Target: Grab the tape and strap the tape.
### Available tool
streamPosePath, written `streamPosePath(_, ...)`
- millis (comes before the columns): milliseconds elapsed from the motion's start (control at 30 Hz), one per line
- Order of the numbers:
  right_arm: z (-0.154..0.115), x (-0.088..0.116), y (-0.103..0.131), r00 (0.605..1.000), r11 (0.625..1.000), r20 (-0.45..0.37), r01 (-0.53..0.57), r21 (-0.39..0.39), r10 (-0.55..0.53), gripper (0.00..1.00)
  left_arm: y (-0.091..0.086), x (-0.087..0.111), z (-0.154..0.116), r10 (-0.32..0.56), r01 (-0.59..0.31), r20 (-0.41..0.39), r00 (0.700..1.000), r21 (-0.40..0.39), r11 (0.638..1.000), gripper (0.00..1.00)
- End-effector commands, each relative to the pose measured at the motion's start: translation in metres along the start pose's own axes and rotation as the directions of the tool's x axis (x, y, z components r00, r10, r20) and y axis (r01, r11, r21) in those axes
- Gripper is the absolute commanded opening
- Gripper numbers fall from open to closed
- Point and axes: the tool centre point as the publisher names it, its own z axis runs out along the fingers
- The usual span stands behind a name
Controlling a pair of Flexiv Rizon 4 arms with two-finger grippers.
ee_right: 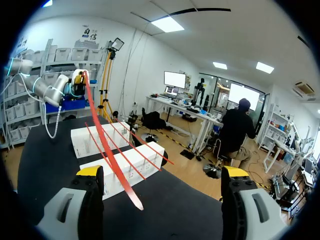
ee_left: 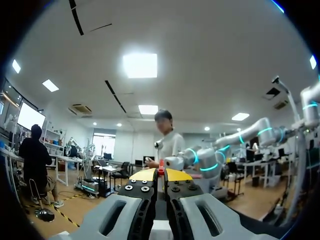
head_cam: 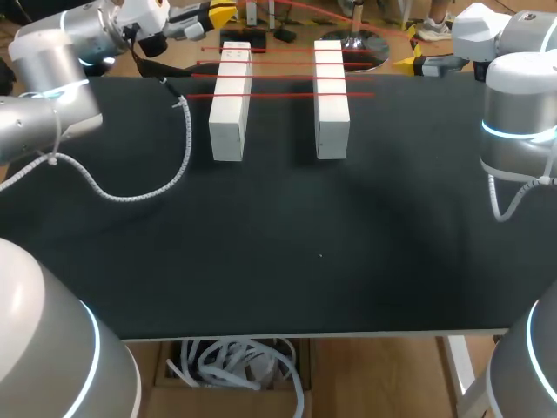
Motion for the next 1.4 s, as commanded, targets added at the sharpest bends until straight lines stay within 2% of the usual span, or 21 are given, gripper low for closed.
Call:
streamPosePath(33,0.0000,0.0000,0.0000,1.000,1.000,0.000,0.000,0.000,0.000,1.00,0.0027,0.0006,0.0051,0.003,-0.003,0.010,1.000,0.008,1.000,0.00)
streamPosePath(800,0.0000,0.0000,0.0000,1.000,1.000,0.000,0.000,0.000,0.000,1.00,0.0077,-0.0011,0.0104,0.003,-0.004,0.037,0.999,0.015,1.000,0.00)
streamPosePath(1033,0.0000,0.0000,0.0000,1.000,1.000,0.000,0.000,0.000,0.000,1.00,0.0077,-0.0012,0.0105,0.000,0.000,0.021,1.000,0.010,1.000,0.00)
streamPosePath(1200,0.0000,0.0000,0.0000,1.000,1.000,0.000,0.000,0.000,0.000,1.00,0.0078,0.0004,0.0111,0.000,0.001,-0.018,1.000,0.005,1.000,0.00)
streamPosePath(1400,0.0000,0.0000,0.0000,1.000,1.000,0.000,0.000,0.000,0.000,1.00,0.0075,0.0013,0.0111,-0.002,0.002,-0.020,1.000,0.000,1.000,0.00)
